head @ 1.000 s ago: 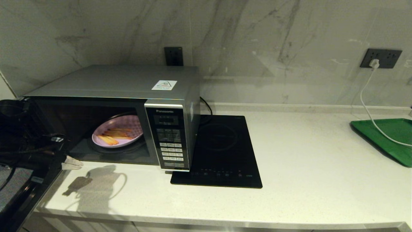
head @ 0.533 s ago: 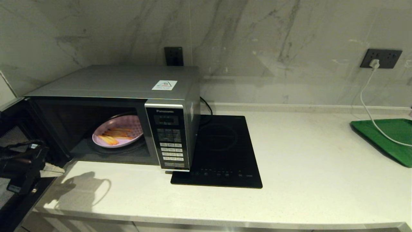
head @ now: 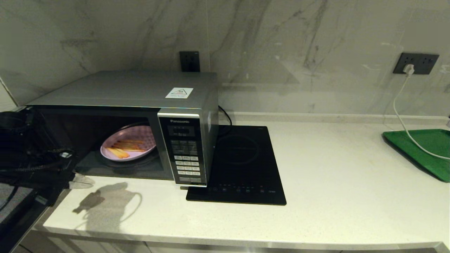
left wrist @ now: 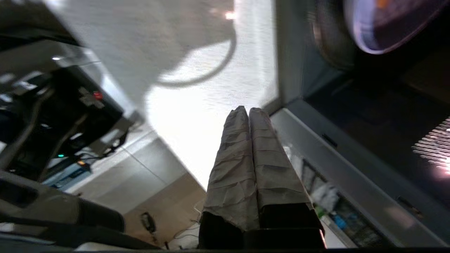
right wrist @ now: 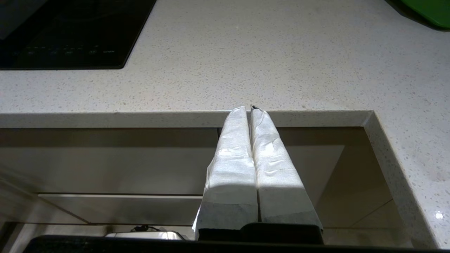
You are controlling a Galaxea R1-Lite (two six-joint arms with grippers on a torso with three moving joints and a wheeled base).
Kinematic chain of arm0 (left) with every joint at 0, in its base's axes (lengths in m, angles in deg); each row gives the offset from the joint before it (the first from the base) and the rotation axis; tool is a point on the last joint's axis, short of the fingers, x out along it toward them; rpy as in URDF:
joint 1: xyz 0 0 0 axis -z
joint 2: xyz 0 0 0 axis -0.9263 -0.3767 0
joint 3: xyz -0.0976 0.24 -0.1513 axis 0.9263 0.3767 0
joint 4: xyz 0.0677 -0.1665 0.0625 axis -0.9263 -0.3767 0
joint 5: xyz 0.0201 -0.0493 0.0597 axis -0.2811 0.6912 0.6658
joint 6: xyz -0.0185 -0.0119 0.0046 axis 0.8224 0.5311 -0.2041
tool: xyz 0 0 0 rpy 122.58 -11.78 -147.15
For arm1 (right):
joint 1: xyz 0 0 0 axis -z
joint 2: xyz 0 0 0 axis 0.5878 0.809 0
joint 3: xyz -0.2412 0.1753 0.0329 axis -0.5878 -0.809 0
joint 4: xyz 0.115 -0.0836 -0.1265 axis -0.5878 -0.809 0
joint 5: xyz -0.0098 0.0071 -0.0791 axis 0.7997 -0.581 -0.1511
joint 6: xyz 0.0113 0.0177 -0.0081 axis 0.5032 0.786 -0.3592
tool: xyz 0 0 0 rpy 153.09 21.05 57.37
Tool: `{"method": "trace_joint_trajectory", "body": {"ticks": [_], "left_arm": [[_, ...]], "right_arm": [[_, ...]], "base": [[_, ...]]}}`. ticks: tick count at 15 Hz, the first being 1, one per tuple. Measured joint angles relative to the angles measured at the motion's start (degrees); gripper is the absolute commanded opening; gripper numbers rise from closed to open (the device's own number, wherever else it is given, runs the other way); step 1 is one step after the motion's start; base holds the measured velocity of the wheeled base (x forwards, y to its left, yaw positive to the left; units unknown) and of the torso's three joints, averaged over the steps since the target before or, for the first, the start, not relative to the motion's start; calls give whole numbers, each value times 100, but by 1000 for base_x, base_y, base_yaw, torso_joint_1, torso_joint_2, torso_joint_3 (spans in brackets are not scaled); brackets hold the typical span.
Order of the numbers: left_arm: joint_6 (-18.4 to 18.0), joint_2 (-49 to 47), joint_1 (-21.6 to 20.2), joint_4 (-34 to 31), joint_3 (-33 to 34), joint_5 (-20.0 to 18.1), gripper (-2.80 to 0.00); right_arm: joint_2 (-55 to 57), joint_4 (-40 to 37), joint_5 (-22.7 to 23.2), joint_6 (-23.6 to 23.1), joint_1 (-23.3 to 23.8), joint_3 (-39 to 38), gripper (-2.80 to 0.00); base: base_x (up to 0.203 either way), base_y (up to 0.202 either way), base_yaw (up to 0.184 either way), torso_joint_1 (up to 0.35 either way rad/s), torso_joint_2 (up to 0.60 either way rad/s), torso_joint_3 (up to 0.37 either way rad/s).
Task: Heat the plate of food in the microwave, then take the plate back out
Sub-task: Take the plate out of the microwave
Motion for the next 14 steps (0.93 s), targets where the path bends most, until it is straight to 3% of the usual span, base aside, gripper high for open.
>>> {"method": "trace_joint_trajectory", "body": {"ticks": [1,6,9,14], "left_arm": [[207,-110,107,-4,-120,30,0],[1183,-809,376,62,-896,459,0],[1409,-1054,384,554,-949,713,0],[1523,-1192,389,813,-982,673,0]], "right_arm": [[0,0,2,0,0,0,-280],[0,0,-2,-2,2,0,-280],[0,0,-4,0,0,0,-280],[0,0,-2,-2,0,0,-280]], "base": [[0,0,0,0,0,0],[0,0,0,0,0,0],[0,0,0,0,0,0],[0,0,0,0,0,0]]}}
